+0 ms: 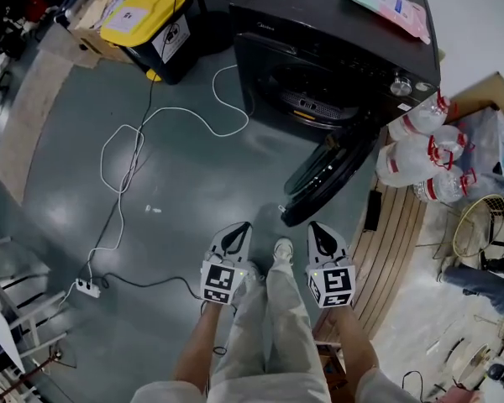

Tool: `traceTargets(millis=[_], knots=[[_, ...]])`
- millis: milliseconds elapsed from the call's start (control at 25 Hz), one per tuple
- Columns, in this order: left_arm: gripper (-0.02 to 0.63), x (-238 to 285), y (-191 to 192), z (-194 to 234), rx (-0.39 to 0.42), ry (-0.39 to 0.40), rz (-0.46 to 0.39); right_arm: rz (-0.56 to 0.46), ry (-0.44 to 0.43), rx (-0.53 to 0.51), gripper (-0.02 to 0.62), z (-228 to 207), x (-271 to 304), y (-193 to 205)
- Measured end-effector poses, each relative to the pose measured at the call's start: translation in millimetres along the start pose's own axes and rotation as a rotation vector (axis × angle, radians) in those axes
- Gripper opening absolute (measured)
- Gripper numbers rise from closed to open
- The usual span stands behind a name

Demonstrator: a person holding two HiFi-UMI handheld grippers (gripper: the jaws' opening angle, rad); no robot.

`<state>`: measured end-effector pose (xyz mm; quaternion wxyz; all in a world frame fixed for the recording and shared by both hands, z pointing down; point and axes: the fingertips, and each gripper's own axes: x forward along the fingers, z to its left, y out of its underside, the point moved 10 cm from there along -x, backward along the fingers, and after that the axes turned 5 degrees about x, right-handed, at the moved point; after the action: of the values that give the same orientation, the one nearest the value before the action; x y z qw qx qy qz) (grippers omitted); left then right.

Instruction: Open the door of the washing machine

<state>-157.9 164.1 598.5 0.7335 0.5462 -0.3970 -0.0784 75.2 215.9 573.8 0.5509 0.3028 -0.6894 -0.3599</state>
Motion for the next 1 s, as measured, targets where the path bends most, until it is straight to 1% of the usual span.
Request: traceTargets(millis=[120, 280, 440, 640, 1000], knots=[[0.008, -15, -8, 10, -0.036, -0.013, -0.009, -0.015, 0.000, -0.001, -0.002, 0, 0, -14], [0.008, -30, -30, 16, -0.055, -0.013, -0.016, -0.027, -0.005, 0.000, -0.002, 6, -6, -34], [0.008, -38, -55, 15, -0.054, -0.011, -0.027, -0.037, -0.011, -0.007, -0.002, 9, -16, -58], [0.008, -48, -96, 15, -0.046, -0.020, -0.053, -0.057, -0.007, -0.018, -0.002, 9, -32, -89], [0.008, -74, -168, 19, -0.023, -0.057, -0.105, -0.137, 0.016, 0.001, -0.002, 5, -70, -153]])
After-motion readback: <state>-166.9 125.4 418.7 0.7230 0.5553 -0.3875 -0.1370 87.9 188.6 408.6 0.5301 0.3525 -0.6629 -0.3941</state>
